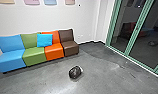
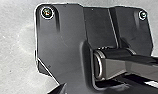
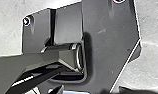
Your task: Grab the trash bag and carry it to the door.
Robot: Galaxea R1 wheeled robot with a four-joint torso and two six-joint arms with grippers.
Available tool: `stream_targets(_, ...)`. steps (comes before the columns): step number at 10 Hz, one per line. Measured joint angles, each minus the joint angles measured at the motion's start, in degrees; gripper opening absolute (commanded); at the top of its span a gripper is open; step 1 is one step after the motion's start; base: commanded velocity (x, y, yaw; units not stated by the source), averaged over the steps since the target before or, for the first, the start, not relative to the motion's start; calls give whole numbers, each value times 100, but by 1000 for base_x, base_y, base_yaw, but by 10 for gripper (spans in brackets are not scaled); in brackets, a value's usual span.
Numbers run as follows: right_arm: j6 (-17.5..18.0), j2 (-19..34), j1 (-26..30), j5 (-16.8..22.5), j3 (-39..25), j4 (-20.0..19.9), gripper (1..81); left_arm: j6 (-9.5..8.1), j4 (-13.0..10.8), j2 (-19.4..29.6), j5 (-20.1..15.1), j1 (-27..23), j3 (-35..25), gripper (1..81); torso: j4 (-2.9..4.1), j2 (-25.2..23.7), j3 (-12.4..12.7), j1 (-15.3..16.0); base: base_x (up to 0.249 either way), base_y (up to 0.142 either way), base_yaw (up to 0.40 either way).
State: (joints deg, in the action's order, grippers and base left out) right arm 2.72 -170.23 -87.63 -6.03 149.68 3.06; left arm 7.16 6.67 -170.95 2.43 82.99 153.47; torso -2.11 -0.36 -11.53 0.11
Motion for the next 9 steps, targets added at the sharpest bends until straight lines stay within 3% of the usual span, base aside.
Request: stream_targets(9,0,-2,0,2,-1,0,811,0,0,0,5,-15,0,811,0,0,0,-2,166,0,0)
